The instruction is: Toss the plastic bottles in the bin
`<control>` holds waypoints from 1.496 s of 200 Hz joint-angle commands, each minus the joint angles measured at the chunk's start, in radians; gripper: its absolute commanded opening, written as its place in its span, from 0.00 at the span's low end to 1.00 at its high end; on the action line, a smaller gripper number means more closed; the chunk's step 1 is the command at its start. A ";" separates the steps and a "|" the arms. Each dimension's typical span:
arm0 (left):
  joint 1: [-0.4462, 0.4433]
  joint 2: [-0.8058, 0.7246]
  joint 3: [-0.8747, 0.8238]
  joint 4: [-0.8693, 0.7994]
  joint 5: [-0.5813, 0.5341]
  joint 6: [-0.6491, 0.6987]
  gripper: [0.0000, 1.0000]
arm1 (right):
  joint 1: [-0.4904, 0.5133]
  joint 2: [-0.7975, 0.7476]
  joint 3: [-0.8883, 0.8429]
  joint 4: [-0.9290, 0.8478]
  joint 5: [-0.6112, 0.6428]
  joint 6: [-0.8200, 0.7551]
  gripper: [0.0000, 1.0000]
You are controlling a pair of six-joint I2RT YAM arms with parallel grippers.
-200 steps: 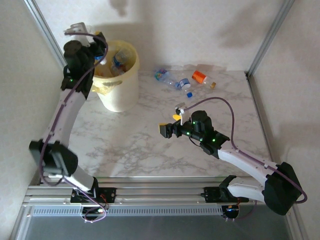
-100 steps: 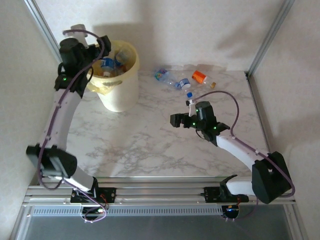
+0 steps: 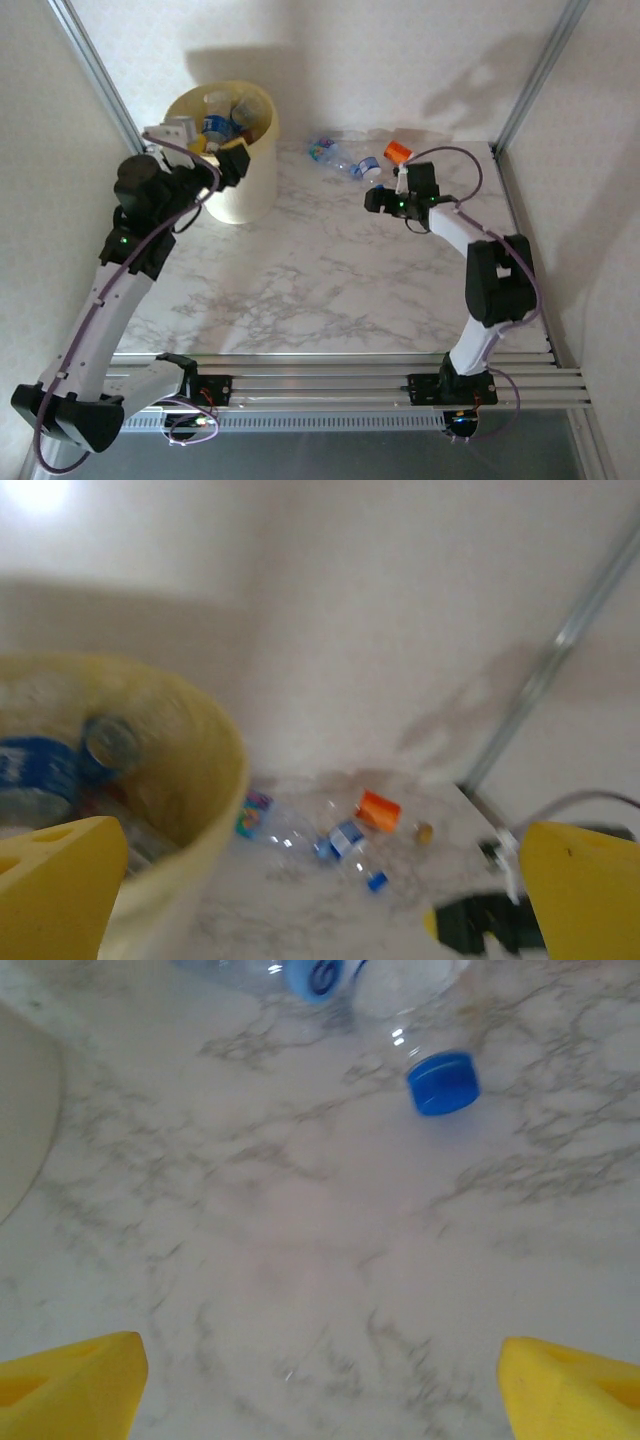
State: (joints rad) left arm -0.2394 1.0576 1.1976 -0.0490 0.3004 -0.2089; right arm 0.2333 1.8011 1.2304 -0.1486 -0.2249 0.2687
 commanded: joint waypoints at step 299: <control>-0.043 -0.245 -0.196 0.008 0.117 -0.065 1.00 | -0.029 0.623 0.778 -0.406 0.014 -0.085 0.32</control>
State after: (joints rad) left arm -0.2737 0.8173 0.9867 -0.0566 0.3683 -0.2493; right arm 0.2073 2.4405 2.0476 -0.5648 -0.1947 0.1802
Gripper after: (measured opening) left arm 0.995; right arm 0.354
